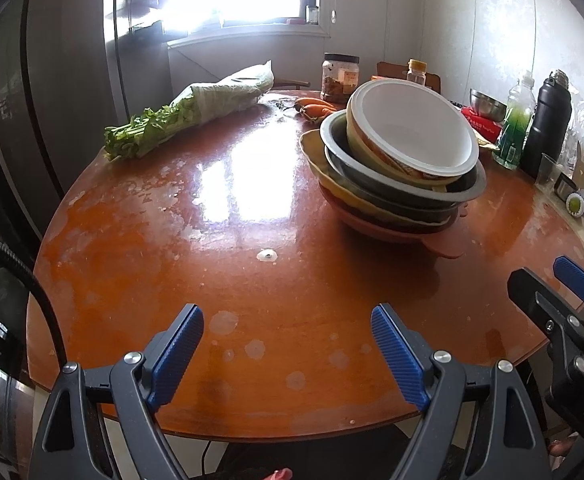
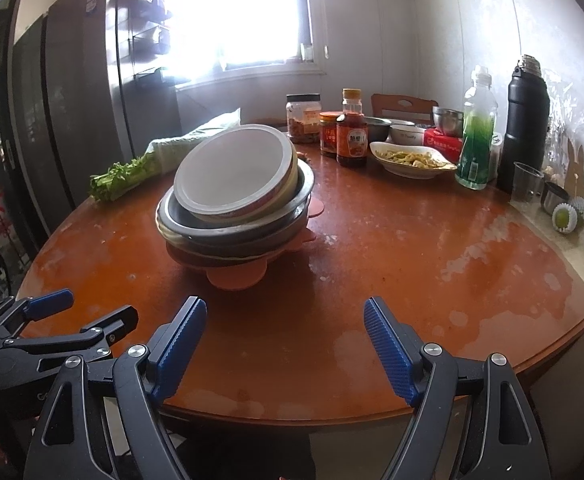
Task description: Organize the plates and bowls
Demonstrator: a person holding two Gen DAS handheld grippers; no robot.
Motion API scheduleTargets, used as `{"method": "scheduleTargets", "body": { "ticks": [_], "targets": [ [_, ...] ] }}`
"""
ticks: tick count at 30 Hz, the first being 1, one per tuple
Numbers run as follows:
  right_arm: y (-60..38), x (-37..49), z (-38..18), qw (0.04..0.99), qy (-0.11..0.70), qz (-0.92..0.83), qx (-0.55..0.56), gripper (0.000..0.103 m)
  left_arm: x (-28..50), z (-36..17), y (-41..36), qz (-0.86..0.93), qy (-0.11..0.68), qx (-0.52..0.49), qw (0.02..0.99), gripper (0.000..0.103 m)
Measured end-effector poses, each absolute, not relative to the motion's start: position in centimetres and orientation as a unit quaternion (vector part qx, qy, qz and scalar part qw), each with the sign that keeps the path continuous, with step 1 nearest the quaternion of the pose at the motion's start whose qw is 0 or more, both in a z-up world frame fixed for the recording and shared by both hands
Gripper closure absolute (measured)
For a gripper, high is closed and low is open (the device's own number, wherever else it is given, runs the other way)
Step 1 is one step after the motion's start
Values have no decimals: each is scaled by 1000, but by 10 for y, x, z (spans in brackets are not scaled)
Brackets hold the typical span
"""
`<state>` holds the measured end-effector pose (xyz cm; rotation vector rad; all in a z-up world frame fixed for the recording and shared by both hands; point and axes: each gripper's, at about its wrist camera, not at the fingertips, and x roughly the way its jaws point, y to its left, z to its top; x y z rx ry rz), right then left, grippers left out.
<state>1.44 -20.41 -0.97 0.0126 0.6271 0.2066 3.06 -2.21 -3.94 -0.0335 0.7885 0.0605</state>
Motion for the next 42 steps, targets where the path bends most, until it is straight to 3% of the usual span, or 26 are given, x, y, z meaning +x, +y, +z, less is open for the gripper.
{"method": "scheduleTargets", "body": {
  "ticks": [42],
  "targets": [
    [-207,18,-15,944,314,98,7,21,35,-41,-22,47,386,-9,921,17]
  ]
}}
